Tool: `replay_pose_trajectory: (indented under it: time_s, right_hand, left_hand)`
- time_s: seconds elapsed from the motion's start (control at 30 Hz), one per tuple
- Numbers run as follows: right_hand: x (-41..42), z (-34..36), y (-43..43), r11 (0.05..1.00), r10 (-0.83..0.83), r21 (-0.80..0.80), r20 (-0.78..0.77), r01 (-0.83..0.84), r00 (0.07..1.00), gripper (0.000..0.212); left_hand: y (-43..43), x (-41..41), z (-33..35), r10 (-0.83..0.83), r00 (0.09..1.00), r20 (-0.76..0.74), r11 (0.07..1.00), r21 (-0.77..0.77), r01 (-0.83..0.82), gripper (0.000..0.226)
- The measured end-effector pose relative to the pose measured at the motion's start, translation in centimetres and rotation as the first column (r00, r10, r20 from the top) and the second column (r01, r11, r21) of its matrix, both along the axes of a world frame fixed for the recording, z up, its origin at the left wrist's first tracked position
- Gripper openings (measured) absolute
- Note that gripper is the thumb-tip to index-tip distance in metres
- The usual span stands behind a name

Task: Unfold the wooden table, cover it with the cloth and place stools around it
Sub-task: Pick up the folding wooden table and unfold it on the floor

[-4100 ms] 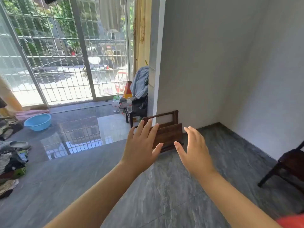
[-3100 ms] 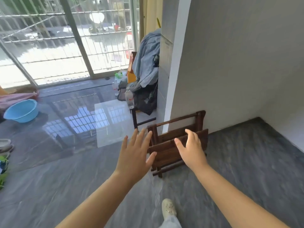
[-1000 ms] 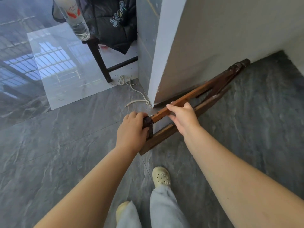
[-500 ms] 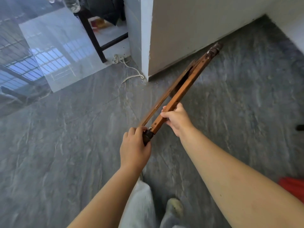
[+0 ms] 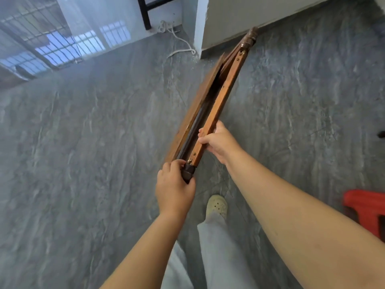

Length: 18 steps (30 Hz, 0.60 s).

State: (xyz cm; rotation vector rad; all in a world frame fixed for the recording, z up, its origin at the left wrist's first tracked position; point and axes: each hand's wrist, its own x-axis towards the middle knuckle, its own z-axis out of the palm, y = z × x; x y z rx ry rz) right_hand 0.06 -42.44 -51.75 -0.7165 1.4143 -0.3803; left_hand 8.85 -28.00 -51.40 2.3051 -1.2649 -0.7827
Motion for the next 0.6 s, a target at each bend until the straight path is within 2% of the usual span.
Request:
replay_pose_trajectory:
  time_s: [0.33,0.6]
  right_hand:
    - [2.6,0.2,16.4,0.992,0.116,-0.047,-0.068,-0.119,0.991,0.071]
    - [1.8,0.7,25.5,0.954,0.279,-0.089,-0.096,-0.288,0.955,0.073]
  left_hand:
    - [16.2,0.5,0.6,0.137,0.988,-0.066,0.988,0.075,-0.132,0.03]
    - [25.8,-2.5,0.7,0.273,0.957,-0.099,0.96,0.088,-0.265,0.032]
